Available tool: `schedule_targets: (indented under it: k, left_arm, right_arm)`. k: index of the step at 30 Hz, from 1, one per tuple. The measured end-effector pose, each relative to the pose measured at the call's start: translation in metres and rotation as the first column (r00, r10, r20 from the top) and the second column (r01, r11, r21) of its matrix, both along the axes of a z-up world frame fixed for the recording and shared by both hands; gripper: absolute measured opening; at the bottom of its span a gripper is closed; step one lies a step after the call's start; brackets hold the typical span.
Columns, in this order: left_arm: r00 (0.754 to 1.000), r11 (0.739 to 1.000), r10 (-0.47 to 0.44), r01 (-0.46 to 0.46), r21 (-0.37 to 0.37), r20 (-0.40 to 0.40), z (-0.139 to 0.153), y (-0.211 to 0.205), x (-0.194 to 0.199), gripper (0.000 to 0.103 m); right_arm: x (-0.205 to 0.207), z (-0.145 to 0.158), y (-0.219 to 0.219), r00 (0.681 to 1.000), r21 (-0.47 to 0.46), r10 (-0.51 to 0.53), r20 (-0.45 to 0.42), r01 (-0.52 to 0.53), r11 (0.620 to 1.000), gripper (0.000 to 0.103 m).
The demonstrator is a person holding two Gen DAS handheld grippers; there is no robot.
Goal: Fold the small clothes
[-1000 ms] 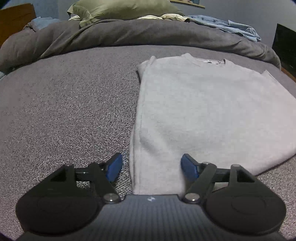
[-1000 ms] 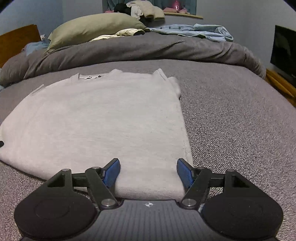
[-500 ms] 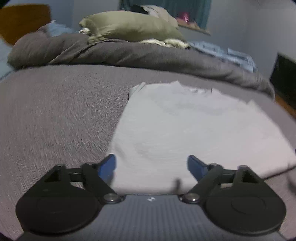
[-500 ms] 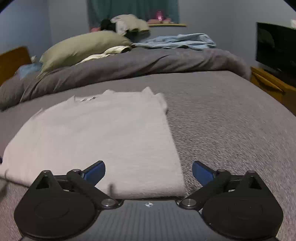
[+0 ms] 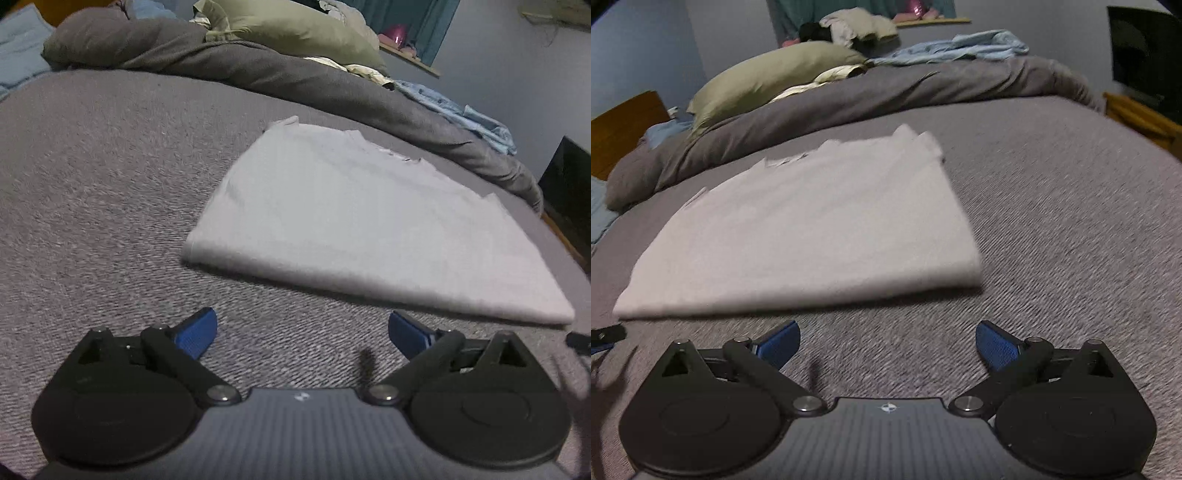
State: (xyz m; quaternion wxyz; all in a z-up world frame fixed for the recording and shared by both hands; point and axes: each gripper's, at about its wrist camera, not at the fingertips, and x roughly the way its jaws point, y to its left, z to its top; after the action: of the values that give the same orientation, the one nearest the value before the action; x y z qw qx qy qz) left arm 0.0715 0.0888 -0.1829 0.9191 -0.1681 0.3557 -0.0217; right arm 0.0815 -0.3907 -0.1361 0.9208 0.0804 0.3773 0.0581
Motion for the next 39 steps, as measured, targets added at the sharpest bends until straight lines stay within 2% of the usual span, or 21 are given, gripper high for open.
schedule_targets:
  k: [6,12,15,19,23,25,26,27,28,29,30,31,32,33,36,39]
  left_arm:
    - [1.0,0.991,0.012,-0.011,-0.133,0.007,-0.011,0.01,0.012,0.101]
    - [0.998,0.97,0.048,-0.034,-0.243,0.049,-0.024,0.027,0.029,0.102]
    - [0.995,0.962,0.069,-0.048,-0.269,0.068,-0.03,0.034,0.039,0.102]
    - [0.995,0.975,0.046,-0.026,-0.222,0.089,-0.033,0.034,0.054,0.102]
    - [0.997,0.997,-0.003,0.008,-0.074,0.073,-0.032,0.017,0.073,0.102]
    - [0.997,0.999,0.003,0.001,-0.047,0.074,-0.03,0.013,0.079,0.099]
    - [0.997,0.998,0.019,-0.014,-0.057,0.078,-0.03,0.015,0.081,0.096]
    - [0.996,0.996,0.047,-0.041,-0.074,0.081,-0.031,0.018,0.083,0.086]
    - [0.995,0.995,0.071,-0.065,-0.079,0.073,-0.032,0.022,0.084,0.068]
    - [0.995,0.995,0.081,-0.076,-0.072,0.057,-0.032,0.024,0.088,0.055]
    - [0.997,0.997,0.064,-0.062,-0.051,0.047,-0.032,0.025,0.091,0.032]
    - [0.998,0.999,0.032,-0.031,-0.032,0.046,-0.031,0.024,0.093,0.017]
    - [0.999,1.0,0.007,-0.006,-0.008,0.047,-0.028,0.021,0.093,0.011]
    - [0.999,1.0,-0.009,0.008,0.03,0.048,-0.023,0.016,0.093,0.006]
    - [0.996,0.994,-0.037,0.029,0.104,0.075,-0.005,0.005,0.089,0.003]
    - [0.994,0.993,-0.047,0.036,0.114,0.099,0.014,0.004,0.079,0.003]
  right_arm:
    - [0.005,-0.005,0.001,1.0,0.061,-0.003,0.002,0.003,0.998,0.102]
    - [0.021,-0.014,0.001,0.999,0.126,-0.033,0.015,0.031,0.992,0.102]
    - [0.03,-0.019,0.0,0.999,0.148,-0.04,0.022,0.037,0.988,0.103]
    - [0.044,-0.023,0.0,0.997,0.171,-0.063,0.045,0.054,0.984,0.103]
    - [0.064,-0.025,0.007,0.997,0.116,-0.053,0.058,0.045,0.992,0.093]
    - [0.071,-0.027,0.008,0.995,0.122,-0.074,0.059,0.067,0.99,0.091]
    - [0.075,-0.028,0.008,0.995,0.129,-0.085,0.06,0.077,0.989,0.089]
    - [0.078,-0.028,0.009,0.994,0.131,-0.095,0.06,0.087,0.988,0.085]
    - [0.082,-0.027,0.009,0.993,0.128,-0.104,0.059,0.095,0.987,0.083]
    - [0.086,-0.027,0.009,0.992,0.127,-0.112,0.058,0.104,0.987,0.075]
    - [0.091,-0.026,0.009,0.991,0.123,-0.12,0.052,0.112,0.986,0.063]
    - [0.094,-0.025,0.01,0.992,0.107,-0.123,0.043,0.118,0.987,0.054]
    - [0.097,-0.024,0.011,0.992,0.081,-0.119,0.043,0.115,0.99,0.037]
    - [0.097,-0.022,0.013,0.994,0.039,-0.099,0.054,0.097,0.994,0.026]
    - [0.091,-0.009,0.026,0.995,-0.035,-0.061,0.08,0.064,0.997,0.019]
    - [0.083,0.011,0.033,0.993,-0.051,-0.063,0.102,0.069,0.996,0.017]
